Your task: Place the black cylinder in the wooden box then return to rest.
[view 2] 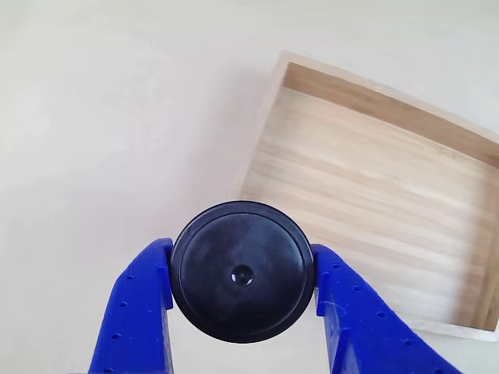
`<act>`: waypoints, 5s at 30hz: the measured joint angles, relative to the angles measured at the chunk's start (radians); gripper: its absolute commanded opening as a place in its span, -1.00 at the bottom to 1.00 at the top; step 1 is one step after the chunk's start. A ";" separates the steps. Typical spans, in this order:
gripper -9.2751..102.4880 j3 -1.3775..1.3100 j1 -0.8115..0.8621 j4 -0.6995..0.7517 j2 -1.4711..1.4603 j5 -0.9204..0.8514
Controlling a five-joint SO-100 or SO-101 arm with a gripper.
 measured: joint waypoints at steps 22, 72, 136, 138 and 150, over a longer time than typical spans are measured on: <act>-0.49 -0.210 0.206 -0.097 0.377 0.015; -0.44 -0.308 0.265 -0.132 0.643 0.017; -0.56 0.328 0.242 -0.166 -0.284 0.011; -0.59 0.376 0.264 -0.150 -0.362 -0.005; -0.79 0.563 0.305 0.020 -0.769 -0.115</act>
